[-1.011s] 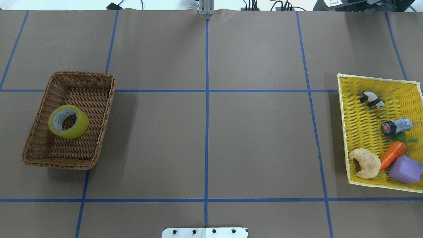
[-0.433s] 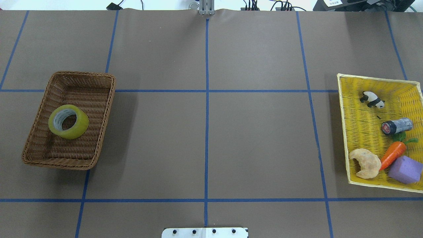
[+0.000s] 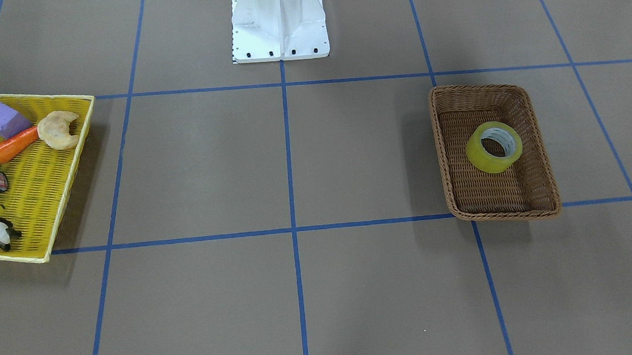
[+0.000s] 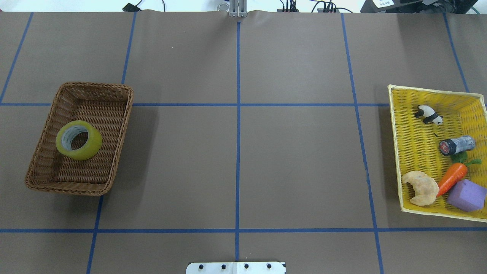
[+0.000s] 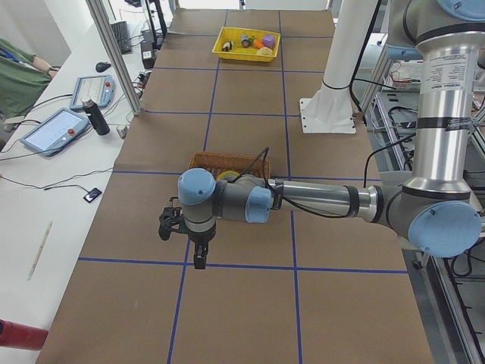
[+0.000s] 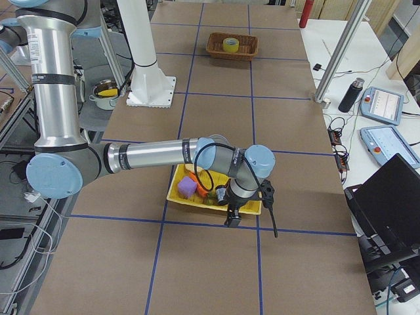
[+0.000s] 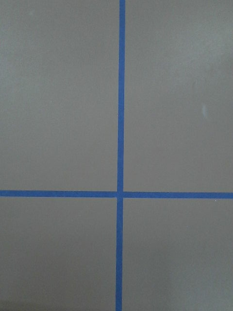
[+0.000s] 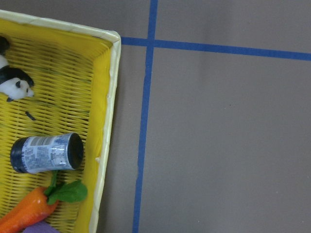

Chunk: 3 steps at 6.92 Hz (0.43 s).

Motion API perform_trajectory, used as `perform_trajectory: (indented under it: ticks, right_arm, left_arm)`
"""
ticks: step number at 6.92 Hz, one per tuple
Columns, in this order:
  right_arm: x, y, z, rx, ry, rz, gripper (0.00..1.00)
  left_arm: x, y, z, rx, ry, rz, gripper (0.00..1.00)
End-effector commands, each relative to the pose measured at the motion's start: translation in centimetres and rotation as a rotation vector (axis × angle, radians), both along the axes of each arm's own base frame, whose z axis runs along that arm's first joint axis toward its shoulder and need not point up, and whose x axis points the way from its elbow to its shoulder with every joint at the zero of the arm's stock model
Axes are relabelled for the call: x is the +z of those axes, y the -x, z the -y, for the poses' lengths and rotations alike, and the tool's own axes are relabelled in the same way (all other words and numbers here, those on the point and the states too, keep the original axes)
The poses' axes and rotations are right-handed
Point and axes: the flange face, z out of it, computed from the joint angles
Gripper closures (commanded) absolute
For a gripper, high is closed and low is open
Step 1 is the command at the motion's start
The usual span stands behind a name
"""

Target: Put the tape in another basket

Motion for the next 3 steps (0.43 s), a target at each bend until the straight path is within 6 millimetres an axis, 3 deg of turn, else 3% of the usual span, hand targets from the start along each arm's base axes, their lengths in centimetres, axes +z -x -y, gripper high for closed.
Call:
perform_trajectory:
  ticks: [1, 3]
  right_arm:
    - [0.7, -0.7, 0.5, 0.023, -0.023, 0.003, 0.0]
    - [-0.6, -1.0, 0.6, 0.034, -0.045, 0.007, 0.0]
  left_arm:
    - [0.0, 0.0, -0.4, -0.001, 0.009, 0.001, 0.01]
    - [0.3, 0.0, -0.6, -0.001, 0.015, 0.001, 0.01]
